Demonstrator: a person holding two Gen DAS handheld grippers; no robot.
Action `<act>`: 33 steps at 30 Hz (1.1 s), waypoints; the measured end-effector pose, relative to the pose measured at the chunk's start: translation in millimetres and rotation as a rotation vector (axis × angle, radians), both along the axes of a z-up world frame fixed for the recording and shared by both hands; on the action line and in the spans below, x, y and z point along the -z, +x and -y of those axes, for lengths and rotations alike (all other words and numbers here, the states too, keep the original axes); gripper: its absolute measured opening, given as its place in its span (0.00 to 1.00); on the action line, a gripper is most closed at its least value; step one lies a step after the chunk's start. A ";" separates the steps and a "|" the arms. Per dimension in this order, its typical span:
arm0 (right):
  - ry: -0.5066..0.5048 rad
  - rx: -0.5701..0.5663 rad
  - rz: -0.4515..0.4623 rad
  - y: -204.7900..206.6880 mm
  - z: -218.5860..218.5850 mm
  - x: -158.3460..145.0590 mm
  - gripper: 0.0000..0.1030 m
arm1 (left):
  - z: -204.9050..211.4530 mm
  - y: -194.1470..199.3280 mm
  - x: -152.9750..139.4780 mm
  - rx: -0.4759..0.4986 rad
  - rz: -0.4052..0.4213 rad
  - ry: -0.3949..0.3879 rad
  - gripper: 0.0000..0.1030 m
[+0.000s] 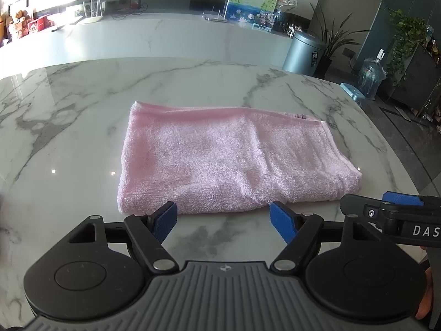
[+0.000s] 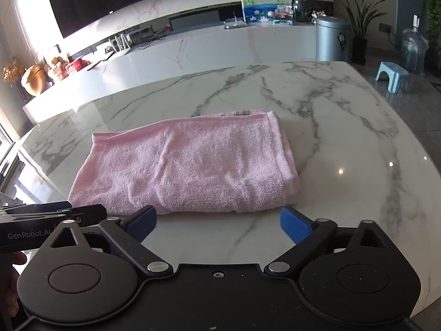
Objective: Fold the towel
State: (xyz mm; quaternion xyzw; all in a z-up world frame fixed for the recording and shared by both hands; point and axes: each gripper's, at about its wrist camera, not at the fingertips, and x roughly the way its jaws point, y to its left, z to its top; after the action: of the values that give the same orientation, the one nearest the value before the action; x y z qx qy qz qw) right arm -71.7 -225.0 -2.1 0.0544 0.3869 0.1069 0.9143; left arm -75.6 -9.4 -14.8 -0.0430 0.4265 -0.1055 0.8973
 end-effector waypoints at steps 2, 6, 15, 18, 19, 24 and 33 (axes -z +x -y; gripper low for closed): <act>0.006 0.013 0.035 -2.3 -0.7 1.5 1.00 | 3.5 -2.0 2.9 0.014 0.014 0.016 0.71; 0.000 0.065 0.087 -6.0 -3.3 9.0 1.00 | 11.6 -5.9 9.0 0.034 0.042 0.079 0.71; -0.046 0.052 0.080 -4.5 -11.1 20.8 1.00 | 12.2 6.4 26.8 0.003 0.007 0.125 0.71; -0.030 0.057 0.055 -2.3 -8.8 25.1 1.00 | 10.7 7.7 28.6 0.002 -0.001 0.121 0.71; -0.029 0.059 0.045 -1.6 -8.5 26.6 1.00 | 10.6 6.6 28.5 0.004 0.004 0.124 0.71; -0.035 0.046 0.021 -0.6 -12.1 32.1 1.00 | 9.8 4.4 27.6 0.009 0.021 0.123 0.71; -0.055 0.044 0.014 -2.0 -13.9 34.6 1.00 | 10.9 7.5 36.8 -0.001 -0.048 0.159 0.71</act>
State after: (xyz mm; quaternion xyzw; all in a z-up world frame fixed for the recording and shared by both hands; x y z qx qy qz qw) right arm -73.7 -211.1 -36.7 0.0369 0.3821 0.0763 0.9202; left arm -68.1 -20.3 -51.7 0.0257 0.4549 -0.0697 0.8874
